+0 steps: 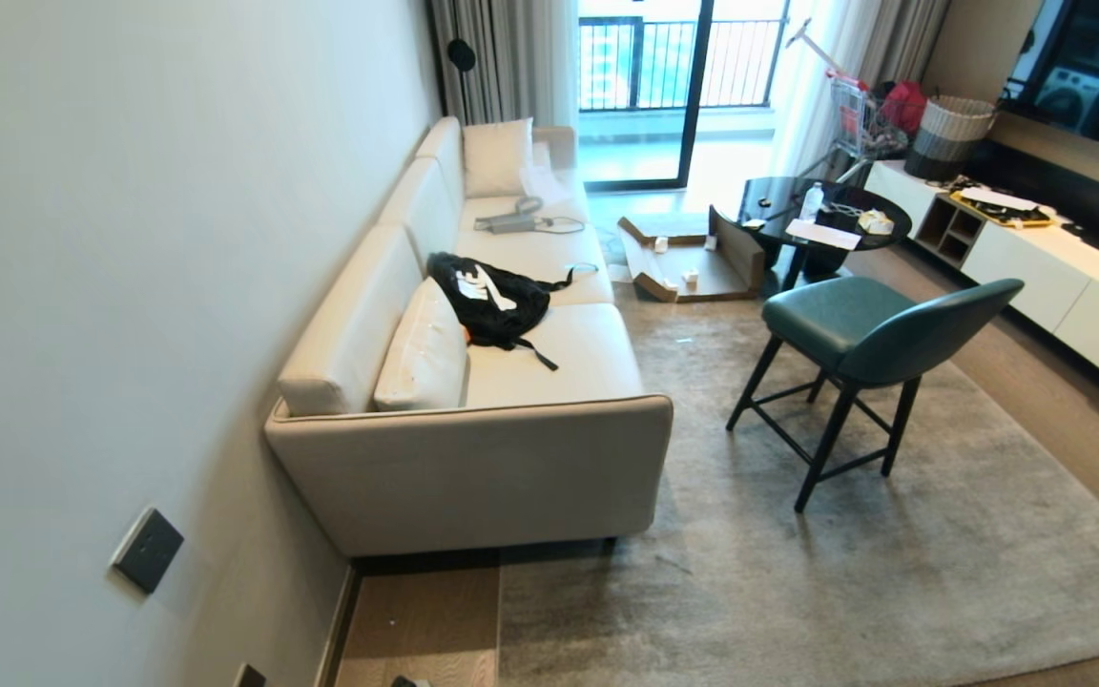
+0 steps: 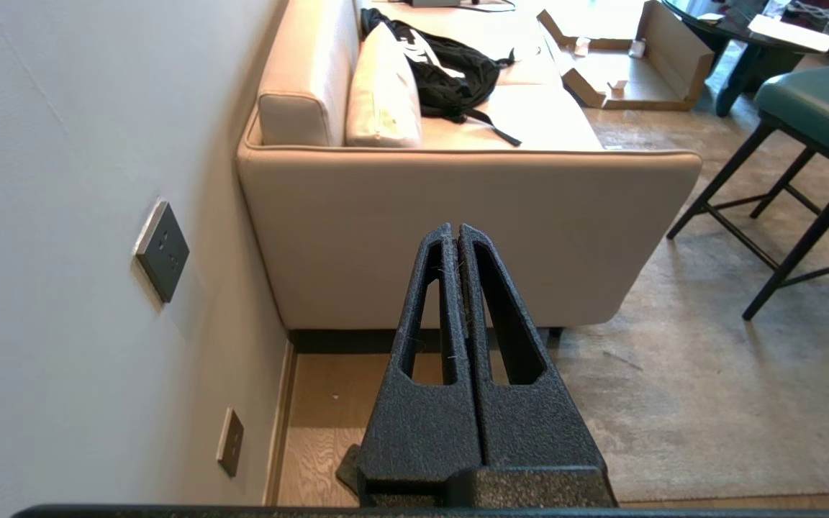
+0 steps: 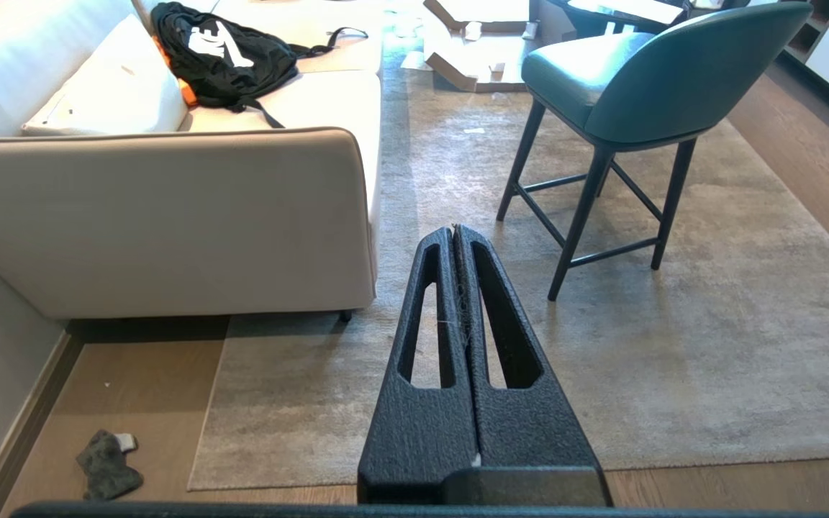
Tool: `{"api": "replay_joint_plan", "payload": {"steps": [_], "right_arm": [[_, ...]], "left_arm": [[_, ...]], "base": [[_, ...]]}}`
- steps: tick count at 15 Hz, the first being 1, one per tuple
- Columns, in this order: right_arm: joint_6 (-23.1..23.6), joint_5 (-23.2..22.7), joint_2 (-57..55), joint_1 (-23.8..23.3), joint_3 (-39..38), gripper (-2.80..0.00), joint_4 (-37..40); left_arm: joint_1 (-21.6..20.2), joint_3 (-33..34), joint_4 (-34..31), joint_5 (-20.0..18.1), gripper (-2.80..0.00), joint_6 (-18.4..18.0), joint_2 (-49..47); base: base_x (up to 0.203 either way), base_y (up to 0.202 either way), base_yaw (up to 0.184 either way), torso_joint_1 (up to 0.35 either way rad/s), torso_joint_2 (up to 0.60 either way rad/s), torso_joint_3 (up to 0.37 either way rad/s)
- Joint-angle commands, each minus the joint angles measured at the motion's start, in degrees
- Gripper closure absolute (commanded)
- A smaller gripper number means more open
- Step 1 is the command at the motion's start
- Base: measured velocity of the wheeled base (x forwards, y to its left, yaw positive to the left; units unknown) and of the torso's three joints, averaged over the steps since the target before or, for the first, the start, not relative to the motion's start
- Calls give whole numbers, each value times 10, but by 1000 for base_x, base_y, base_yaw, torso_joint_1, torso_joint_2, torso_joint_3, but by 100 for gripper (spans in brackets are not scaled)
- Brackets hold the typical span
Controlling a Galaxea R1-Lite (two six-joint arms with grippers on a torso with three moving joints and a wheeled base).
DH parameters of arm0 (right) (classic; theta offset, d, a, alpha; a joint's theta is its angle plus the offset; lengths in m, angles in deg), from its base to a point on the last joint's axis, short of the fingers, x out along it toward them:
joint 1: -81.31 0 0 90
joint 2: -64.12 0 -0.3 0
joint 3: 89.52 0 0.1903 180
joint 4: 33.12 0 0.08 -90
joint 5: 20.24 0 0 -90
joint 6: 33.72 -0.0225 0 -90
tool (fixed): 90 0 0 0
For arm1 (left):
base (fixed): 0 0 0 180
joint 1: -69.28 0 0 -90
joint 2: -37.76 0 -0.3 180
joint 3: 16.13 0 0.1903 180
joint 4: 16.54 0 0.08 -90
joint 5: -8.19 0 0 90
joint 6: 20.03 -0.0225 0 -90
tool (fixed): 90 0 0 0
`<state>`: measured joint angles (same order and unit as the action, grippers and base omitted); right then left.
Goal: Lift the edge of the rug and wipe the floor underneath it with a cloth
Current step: Pick up the rag
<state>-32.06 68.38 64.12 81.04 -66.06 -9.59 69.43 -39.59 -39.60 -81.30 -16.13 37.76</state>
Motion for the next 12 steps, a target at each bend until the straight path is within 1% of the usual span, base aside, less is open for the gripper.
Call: {"api": "replay_joint_plan", "payload": {"steps": [1,12], "right_arm": [[0,0,-1,0,0,0,0],[0,0,-1,0,0,0,0]], "left_arm": [[0,0,0,0,0,1,0],[0,0,0,0,0,1,0]], "base": [[0,0,0,0,0,0],[0,0,0,0,0,0]]}}
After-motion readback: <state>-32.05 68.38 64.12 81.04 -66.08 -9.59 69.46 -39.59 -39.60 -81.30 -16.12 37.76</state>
